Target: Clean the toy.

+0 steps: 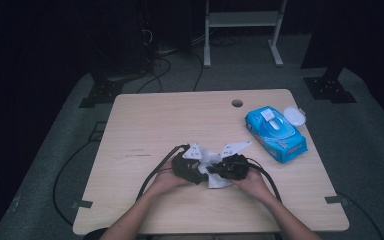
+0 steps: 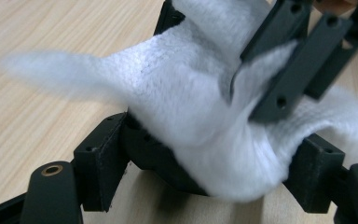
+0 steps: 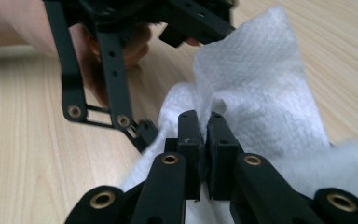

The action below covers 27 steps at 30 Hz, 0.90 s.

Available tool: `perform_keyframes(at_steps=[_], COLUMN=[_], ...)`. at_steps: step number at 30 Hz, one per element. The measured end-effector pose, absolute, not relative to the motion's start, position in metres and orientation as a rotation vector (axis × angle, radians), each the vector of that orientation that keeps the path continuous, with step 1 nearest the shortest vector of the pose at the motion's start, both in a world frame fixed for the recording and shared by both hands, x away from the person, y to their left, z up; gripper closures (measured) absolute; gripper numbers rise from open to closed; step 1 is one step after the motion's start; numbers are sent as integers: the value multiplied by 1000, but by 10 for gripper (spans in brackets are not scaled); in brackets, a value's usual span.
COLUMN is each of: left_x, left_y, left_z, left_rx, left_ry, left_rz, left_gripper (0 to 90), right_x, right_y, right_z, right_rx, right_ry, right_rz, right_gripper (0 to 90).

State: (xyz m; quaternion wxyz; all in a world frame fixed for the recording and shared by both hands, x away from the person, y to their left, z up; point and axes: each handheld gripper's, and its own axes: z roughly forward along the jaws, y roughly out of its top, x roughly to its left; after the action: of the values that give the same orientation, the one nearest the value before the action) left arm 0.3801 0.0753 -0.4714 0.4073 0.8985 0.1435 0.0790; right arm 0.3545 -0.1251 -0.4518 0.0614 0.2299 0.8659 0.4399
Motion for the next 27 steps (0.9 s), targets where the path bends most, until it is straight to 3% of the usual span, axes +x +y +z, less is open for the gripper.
perform_keyframes(at_steps=[7, 14, 21, 27], left_x=[380, 379, 380, 379], left_y=[75, 75, 76, 74], left_z=[-471, -469, -470, -470], left_rx=[2254, 2261, 2258, 2269], left_ry=[361, 357, 360, 358], left_rz=[201, 209, 210, 221], left_gripper=[238, 238, 238, 238], right_x=[368, 372, 386, 376], right_y=[-130, -106, -135, -111], right_z=[-451, -447, -448, -448], right_rx=[834, 824, 1012, 907], right_ry=[2514, 2506, 2425, 2475], right_rz=[1293, 1280, 1243, 1271], right_gripper=[856, 855, 856, 856])
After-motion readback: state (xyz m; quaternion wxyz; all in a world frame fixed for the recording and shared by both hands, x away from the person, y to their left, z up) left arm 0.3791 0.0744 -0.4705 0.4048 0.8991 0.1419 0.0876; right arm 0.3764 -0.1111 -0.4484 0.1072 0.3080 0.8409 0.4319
